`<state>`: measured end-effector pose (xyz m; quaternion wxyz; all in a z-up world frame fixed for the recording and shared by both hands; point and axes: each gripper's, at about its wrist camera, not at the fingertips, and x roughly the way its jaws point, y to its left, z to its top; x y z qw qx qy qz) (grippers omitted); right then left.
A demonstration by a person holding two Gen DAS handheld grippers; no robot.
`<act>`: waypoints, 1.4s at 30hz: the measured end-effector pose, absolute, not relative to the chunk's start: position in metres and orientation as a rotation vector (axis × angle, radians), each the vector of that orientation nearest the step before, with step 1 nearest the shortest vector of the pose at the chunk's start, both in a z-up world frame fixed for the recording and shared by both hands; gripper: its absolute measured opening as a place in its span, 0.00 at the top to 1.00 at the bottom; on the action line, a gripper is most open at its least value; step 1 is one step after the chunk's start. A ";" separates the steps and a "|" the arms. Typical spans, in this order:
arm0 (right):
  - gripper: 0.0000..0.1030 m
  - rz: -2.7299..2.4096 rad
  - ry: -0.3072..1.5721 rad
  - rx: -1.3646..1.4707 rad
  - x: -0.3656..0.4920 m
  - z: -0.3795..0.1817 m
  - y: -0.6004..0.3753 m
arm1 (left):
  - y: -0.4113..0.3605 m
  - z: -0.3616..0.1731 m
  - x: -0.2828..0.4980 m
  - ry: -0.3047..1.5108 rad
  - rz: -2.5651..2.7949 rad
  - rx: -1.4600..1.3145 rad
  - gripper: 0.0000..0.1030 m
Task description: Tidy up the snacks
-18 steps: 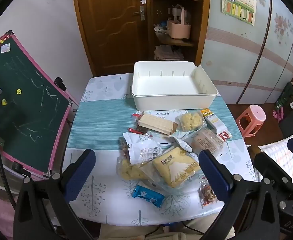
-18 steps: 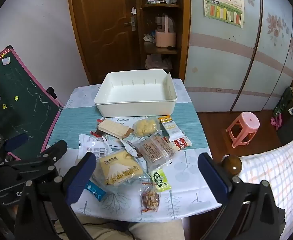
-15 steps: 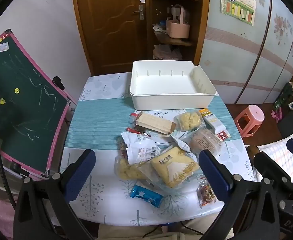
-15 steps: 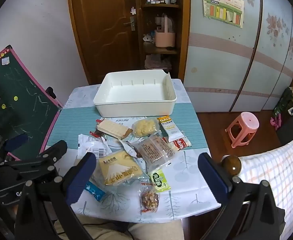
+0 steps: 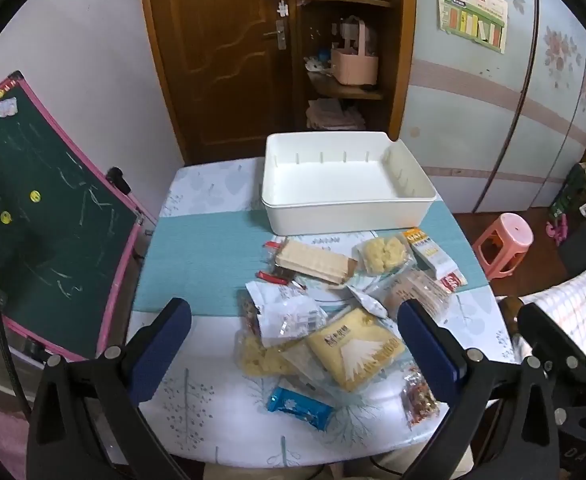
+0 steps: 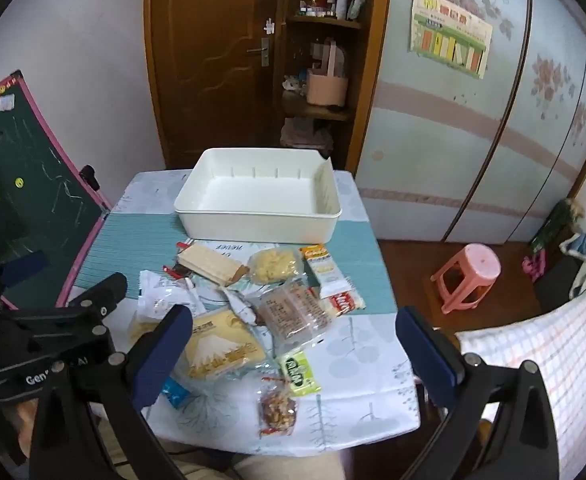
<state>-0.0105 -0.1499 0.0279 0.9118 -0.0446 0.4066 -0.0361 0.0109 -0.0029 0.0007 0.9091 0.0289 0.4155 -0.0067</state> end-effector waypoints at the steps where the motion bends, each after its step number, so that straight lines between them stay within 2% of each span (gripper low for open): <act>1: 0.01 -0.075 0.836 -0.096 -0.010 0.029 -0.150 | -0.003 0.001 0.011 0.849 -0.006 0.067 0.00; 15: 0.01 -0.017 0.834 -0.010 -0.012 0.031 -0.155 | 0.004 0.006 0.006 0.835 -0.054 0.048 0.00; 34: 0.01 -0.051 0.755 -0.057 -0.025 0.023 -0.149 | -0.005 -0.001 0.003 0.833 -0.039 0.082 0.00; 42: 0.01 -0.041 0.767 -0.068 -0.029 0.016 -0.150 | -0.005 -0.015 0.008 0.910 -0.096 0.081 0.00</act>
